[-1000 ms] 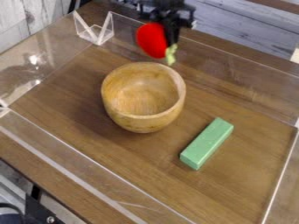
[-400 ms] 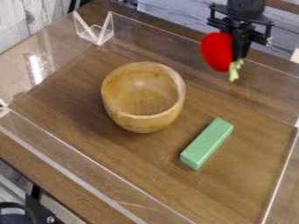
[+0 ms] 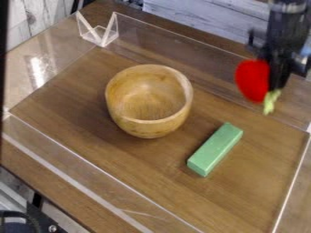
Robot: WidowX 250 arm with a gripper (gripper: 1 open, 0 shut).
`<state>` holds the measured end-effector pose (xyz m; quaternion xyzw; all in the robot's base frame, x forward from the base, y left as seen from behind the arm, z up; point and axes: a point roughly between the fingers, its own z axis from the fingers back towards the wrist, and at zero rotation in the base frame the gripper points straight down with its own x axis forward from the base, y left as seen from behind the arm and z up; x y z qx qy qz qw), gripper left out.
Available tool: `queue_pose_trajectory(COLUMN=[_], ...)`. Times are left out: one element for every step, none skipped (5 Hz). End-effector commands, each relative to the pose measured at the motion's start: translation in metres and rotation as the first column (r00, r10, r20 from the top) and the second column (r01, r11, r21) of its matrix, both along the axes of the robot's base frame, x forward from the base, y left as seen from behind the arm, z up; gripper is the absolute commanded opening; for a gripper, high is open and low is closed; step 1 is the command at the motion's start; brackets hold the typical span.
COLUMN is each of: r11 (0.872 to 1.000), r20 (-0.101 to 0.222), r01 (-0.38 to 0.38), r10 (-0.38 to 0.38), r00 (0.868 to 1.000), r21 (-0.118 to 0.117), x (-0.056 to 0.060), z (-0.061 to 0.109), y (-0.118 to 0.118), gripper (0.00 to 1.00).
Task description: Move the red object to the right side of the table
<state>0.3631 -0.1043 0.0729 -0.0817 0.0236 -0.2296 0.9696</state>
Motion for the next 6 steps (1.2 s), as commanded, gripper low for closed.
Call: queue_pose_trajectory(r11=[0.999, 1.0, 1.0, 1.0, 0.999, 0.996], r20=[0.055, 0.057, 0.053, 0.043, 0.036, 0.03], r01=[0.014, 0.017, 0.02, 0.022, 0.021, 0.018], r10=[-0.012, -0.016, -0.02, -0.023, -0.023, -0.021], r00=[0.998, 0.998, 0.998, 0.999, 0.999, 0.999], r21=[-0.03, -0.021, -0.011, 0.014, 0.049, 0.083], x=[0.007, 0.008, 0.01, 0.002, -0.005, -0.012], z=[-0.011, -0.032, -0.037, -0.037, -0.034, -0.033], y=[0.006, 0.005, 0.011, 0.016, 0.02, 0.016], gripper=[0.0, 0.0, 0.0, 1.0, 0.0, 0.0])
